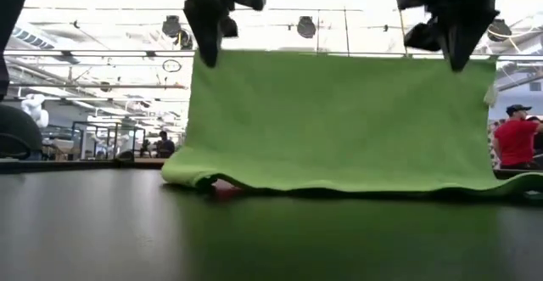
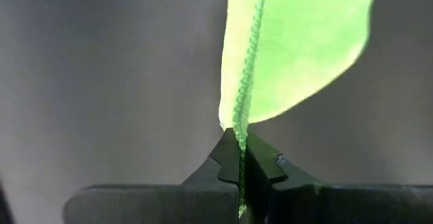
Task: Roll towel
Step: Roll the green microfiber towel
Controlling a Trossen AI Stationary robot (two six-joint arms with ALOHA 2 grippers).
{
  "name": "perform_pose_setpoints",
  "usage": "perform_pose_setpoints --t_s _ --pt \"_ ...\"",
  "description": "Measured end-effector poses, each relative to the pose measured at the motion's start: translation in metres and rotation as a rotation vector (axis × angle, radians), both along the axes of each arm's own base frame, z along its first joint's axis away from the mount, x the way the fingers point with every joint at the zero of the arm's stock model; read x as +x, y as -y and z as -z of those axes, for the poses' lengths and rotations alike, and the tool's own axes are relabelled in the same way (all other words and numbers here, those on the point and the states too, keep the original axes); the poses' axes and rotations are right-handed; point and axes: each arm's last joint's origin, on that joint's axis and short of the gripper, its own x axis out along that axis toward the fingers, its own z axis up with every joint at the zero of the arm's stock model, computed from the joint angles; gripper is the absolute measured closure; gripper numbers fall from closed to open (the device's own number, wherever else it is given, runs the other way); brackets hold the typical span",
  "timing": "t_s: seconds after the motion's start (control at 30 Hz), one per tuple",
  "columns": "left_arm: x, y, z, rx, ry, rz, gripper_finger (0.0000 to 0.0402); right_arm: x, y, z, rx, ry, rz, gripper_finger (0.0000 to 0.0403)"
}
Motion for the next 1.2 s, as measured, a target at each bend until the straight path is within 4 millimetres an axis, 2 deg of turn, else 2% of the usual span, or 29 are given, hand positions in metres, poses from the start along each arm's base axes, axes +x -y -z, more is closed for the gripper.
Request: perform_pose_setpoints --t_s 0.13,0.23,0.43,0.6,0.73,0.83,0.9,0.97,1.1,1.2 --pt "0.004 -0.008 0.009 -0.004 -0.037 -0.03 0.0401 -0.003 0.001 0.003 0.044 -0.002 0.041 0.0403" --pt "-0.002 -0.001 -0.001 -0.067 -0.009 -0.024 0.0401 -0.009 -0.006 -0.008 0.143 0.06 0.023 0.0403" --pt "-0.031 0.025 -0.045 -0.329 0.123 0.061 0.0401 -0.025 -0.023 -0.051 0.393 0.235 -0.012 0.0403" --pt "-0.056 0.051 -0.087 -0.591 0.29 0.165 0.0401 -0.033 -0.04 -0.094 0.69 0.412 -0.14 0.0403" --pt "-0.059 0.068 -0.116 -0.814 0.491 0.319 0.0401 -0.029 -0.053 -0.125 0.94 0.596 -0.354 0.0403" --pt "-0.055 0.071 -0.124 -0.827 0.588 0.372 0.0401 -0.026 -0.051 -0.128 0.942 0.646 -0.393 0.0403" --pt "-0.052 0.066 -0.12 -0.773 0.592 0.35 0.0401 -0.024 -0.045 -0.118 0.879 0.606 -0.357 0.0403" --pt "-0.044 0.058 -0.108 -0.685 0.563 0.311 0.0401 -0.023 -0.037 -0.103 0.763 0.529 -0.281 0.0403" --pt "-0.029 0.035 -0.066 -0.446 0.388 0.174 0.0401 -0.021 -0.019 -0.073 0.479 0.34 -0.17 0.0403" --pt "-0.02 0.017 -0.027 -0.336 0.22 0.1 0.0401 -0.015 -0.004 -0.059 0.306 0.245 -0.118 0.0403"
